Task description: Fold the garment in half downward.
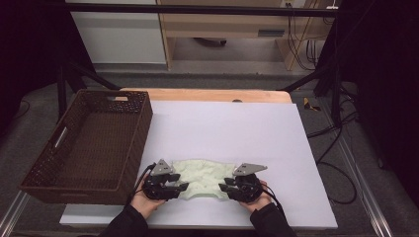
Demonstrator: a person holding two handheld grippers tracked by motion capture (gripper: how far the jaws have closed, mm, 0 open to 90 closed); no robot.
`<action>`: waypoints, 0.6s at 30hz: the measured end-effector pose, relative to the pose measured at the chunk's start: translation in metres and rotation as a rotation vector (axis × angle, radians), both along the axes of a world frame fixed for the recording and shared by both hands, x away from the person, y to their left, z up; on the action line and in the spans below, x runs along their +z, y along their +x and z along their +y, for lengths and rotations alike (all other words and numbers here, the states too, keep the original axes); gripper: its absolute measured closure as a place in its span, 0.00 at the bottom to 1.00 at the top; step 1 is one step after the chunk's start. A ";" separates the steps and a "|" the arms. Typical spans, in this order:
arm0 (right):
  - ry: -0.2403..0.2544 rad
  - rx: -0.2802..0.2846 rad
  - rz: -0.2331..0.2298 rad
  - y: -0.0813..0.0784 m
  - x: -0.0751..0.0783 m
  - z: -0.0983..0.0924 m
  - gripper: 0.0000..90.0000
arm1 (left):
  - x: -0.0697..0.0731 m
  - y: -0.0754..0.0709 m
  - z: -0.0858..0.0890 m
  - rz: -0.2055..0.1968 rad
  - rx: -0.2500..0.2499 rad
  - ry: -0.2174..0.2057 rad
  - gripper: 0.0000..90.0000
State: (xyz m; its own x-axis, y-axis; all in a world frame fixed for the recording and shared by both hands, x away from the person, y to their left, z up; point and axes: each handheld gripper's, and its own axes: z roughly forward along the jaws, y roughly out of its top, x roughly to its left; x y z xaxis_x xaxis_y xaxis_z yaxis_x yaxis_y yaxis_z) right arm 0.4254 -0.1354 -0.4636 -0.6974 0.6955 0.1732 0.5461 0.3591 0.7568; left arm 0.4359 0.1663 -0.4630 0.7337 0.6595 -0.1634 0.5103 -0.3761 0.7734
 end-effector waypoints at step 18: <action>0.039 -0.191 -0.060 0.041 -0.005 -0.023 0.24 | 0.003 0.035 0.013 -0.015 0.139 -0.008 0.07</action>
